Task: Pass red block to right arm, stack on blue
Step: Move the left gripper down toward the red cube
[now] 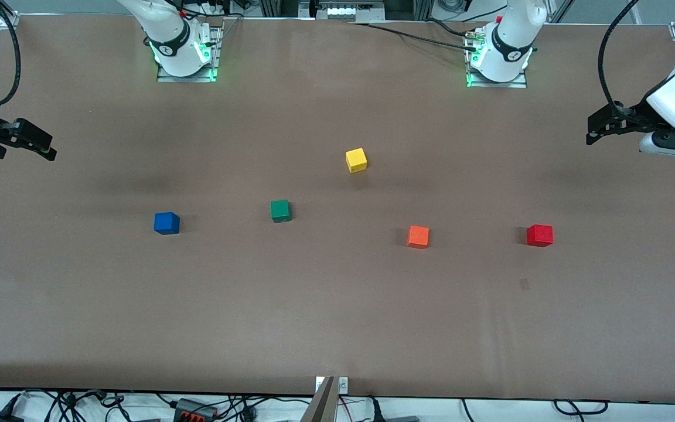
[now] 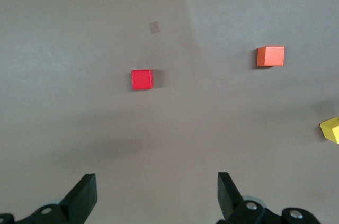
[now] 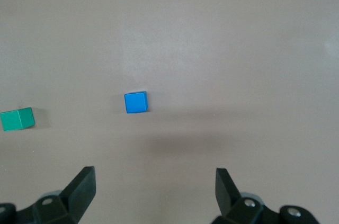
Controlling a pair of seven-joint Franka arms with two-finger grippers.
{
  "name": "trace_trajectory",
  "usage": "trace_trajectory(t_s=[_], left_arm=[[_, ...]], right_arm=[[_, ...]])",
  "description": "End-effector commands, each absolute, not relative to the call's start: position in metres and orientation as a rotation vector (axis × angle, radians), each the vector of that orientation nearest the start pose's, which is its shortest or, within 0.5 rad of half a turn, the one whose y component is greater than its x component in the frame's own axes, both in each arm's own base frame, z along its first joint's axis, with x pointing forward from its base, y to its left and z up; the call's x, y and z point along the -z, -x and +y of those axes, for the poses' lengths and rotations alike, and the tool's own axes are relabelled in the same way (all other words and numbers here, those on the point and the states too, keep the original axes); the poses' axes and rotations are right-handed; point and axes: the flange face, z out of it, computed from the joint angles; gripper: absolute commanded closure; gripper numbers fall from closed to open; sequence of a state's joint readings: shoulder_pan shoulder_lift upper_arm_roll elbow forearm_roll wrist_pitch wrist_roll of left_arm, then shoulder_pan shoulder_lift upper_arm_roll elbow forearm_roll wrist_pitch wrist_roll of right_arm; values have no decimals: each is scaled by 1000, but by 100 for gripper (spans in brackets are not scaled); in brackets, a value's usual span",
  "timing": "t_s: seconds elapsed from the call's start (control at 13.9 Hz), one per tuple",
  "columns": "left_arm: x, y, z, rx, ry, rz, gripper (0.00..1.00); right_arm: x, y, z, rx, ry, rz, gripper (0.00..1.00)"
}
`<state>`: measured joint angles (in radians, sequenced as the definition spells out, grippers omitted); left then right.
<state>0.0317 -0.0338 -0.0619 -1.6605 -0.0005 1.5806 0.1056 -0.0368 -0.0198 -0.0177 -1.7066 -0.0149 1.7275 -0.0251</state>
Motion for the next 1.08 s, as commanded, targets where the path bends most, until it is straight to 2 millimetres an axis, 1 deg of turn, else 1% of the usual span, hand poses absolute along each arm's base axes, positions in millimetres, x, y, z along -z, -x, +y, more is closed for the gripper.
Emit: trace_trajectory(t_s=[0.0,0.29,0.5,0.79,0.93,1.0], left_arm=[[-608,-542,-15,-81,3113,242,0],[-608,-543,-14,-78,3118,237,0],[-606,-545,-13,-75,3121,228,0],[-599,-553,-15,-99,3128,236,0],[-581,-561,-14,-149,3128,239,0],[-569,-565,-10,-185,3130,225,0]], right_arm=[[-589,-560,-32,69,3152,18,0],[-583,-560,-34,36,3152,20,0],[-585,-560,-33,42,3155,12,0],[-589,-557,-33,44,3158,-27,0],[-591,-556,-33,49,3160,-32,0],[-591,-556,-33,49,3160,-32,0]])
